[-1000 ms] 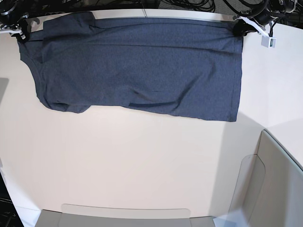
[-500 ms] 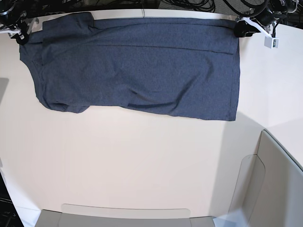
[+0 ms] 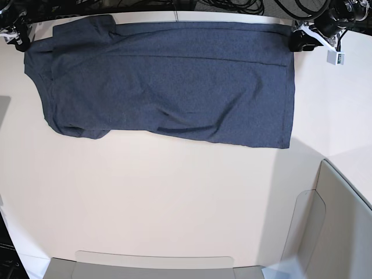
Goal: Layout the t-shirt on the table in an organized manner, then fold the t-shirt properly
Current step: 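Grasp the folded edge with both grippers and pull it outward, then lower both grippers onto the folded shirt and grasp the fold edge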
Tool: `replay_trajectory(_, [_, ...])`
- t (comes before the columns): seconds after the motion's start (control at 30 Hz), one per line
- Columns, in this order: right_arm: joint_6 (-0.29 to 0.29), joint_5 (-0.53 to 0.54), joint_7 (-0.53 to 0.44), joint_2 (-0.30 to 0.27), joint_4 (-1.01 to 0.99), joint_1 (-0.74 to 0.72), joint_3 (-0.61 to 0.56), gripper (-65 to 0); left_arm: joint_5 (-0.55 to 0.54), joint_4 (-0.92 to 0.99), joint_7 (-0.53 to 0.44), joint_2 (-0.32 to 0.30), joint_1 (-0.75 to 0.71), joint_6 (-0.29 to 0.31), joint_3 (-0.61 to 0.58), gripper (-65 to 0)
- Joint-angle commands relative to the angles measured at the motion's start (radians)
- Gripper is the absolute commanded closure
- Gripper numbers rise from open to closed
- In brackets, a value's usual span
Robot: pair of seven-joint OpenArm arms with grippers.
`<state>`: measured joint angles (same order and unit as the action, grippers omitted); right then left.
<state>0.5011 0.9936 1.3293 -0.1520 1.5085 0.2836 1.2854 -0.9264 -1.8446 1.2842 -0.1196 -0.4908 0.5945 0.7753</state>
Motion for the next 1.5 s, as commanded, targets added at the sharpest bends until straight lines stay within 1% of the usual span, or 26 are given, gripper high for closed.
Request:
replay_trajectory(0.0, [-0.002, 0.041, 0.002, -0.024, 0.016, 0.009, 0.012, -21.2, -0.015, -0.019, -0.010, -0.009, -0.004, 0.000, 0.008, -26.7])
replay_trajectory(0.13, [-0.002, 0.097, 0.002, -0.025, 0.016, 0.004, 0.049, -21.2, -0.015, -0.082, -0.010, -0.010, -0.007, 0.000, 0.013, -26.7])
replay_trajectory(0.27, [0.000, 0.183, 0.002, -0.013, 0.059, 0.004, 0.096, -21.1, -0.015, -0.180, -0.010, -0.004, -0.009, 0.002, 0.085, -26.7])
replay_trajectory(0.37, [0.000, 0.206, 0.000, 0.024, 0.140, -0.001, 0.121, -21.1, -0.015, -0.217, -0.010, -0.004, -0.007, 0.005, 0.120, -26.5])
replay_trajectory(0.4, [0.000, 0.213, 0.000, 0.032, 0.169, -0.001, 0.119, -21.1, -0.016, -0.217, -0.010, -0.004, -0.007, 0.005, 0.121, -25.3])
replay_trajectory(0.47, [0.001, 0.222, 0.000, 0.058, 0.232, -0.008, 0.104, -19.6, -0.016, -0.217, -0.010, -0.004, -0.007, 0.006, 0.105, -19.0])
replay_trajectory(0.53, [0.003, 0.219, 0.000, 0.091, 0.306, -0.013, 0.064, -12.9, -0.016, -0.217, -0.010, -0.009, -0.007, 0.006, 0.026, -8.3])
replay_trajectory(0.57, [0.003, 0.216, 0.000, 0.102, 0.344, -0.013, 0.043, -8.4, -0.016, -0.217, -0.010, -0.009, -0.007, 0.006, -0.012, -3.0])
replay_trajectory(0.6, [0.003, 0.213, 0.000, 0.113, 0.386, -0.013, 0.013, -2.5, -0.015, -0.217, -0.010, -0.009, -0.007, 0.006, -0.060, 0.0])
replay_trajectory(0.63, [0.001, 0.212, 0.000, 0.122, 0.419, -0.010, -0.013, 0.0, -0.013, -0.217, -0.010, -0.010, -0.007, 0.006, -0.099, 0.0])
replay_trajectory(0.67, [0.000, 0.199, 0.000, 0.127, 0.450, -0.007, -0.040, 0.0, -0.013, -0.217, -0.010, -0.012, -0.007, 0.006, -0.136, 0.0])
replay_trajectory(0.73, [0.000, 0.158, 0.000, 0.127, 0.507, -0.005, -0.108, 0.0, -0.009, -0.217, -0.010, -0.039, -0.007, 0.003, -0.236, -1.3])
replay_trajectory(0.87, [0.000, 0.052, 0.002, 0.121, 0.508, 0.016, -0.263, 0.0, -0.006, -0.214, -0.019, -0.094, 0.002, -0.002, -0.388, 0.0])
replay_trajectory(0.93, [0.000, 0.001, 0.002, 0.121, 0.508, 0.022, -0.335, 0.0, -0.006, -0.206, -0.018, -0.113, 0.027, -0.003, -0.417, 0.0])
replay_trajectory(1.03, [0.001, -0.051, 0.002, 0.119, 0.508, 0.055, -0.421, 0.0, 0.002, -0.175, -0.011, -0.116, 0.050, -0.003, -0.425, 0.0])
replay_trajectory(1.1, [0.001, -0.065, 0.002, 0.111, 0.508, 0.070, -0.442, 0.0, 0.057, -0.171, -0.011, -0.113, 0.050, -0.003, -0.429, 0.0])
replay_trajectory(1.2, [0.001, -0.061, 0.002, 0.078, 0.511, 0.102, -0.442, 0.0, 0.149, -0.171, -0.011, -0.098, 0.050, -0.003, -0.431, 0.0])
replay_trajectory(1.27, [0.001, -0.060, 0.002, 0.045, 0.513, 0.128, -0.439, 0.0, 0.208, -0.171, -0.018, -0.082, 0.051, -0.003, -0.431, 0.0])
replay_trajectory(1.37, [0.005, -0.060, 0.002, 0.004, 0.513, 0.168, -0.441, 0.0, 0.267, -0.165, -0.022, -0.079, 0.056, -0.003, -0.431, 0.0])
replay_trajectory(1.47, [0.005, -0.061, 0.002, 0.001, 0.508, 0.179, -0.444, 0.0, 0.295, -0.165, -0.022, -0.079, 0.079, -0.003, -0.431, 0.0])
